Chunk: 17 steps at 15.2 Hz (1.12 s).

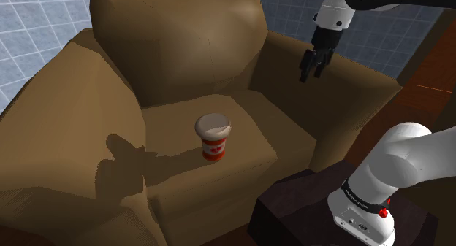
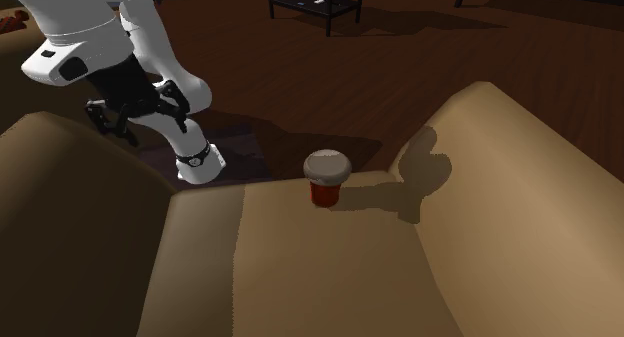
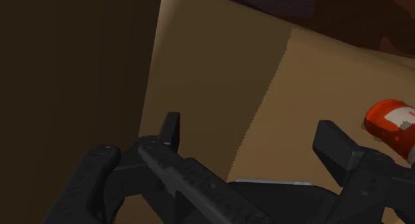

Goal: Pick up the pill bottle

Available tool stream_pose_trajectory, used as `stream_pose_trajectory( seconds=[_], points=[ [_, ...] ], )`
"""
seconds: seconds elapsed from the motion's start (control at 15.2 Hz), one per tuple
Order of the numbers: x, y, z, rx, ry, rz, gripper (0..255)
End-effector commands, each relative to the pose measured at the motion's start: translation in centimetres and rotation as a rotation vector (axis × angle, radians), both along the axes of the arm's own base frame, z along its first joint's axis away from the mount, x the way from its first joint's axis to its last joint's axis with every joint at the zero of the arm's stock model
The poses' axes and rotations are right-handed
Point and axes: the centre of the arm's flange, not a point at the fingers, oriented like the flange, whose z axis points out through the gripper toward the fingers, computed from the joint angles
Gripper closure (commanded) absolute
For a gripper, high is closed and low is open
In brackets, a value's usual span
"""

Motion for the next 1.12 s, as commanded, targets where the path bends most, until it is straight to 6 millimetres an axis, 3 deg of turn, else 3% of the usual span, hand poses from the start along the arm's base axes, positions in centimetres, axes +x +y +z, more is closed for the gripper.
stream_pose_trajectory(
  seconds=[0.0, 0.53, 1.06],
  points=[
    [0.0, 0.0, 0.0, 0.000, 0.000, 0.000, 0],
    [1.5, 2.7, -7.5, 0.355, -0.083, -0.055, 0],
    [3.8, 7.7, -13.5, 0.710, -0.166, -0.111, 0]
  ],
)
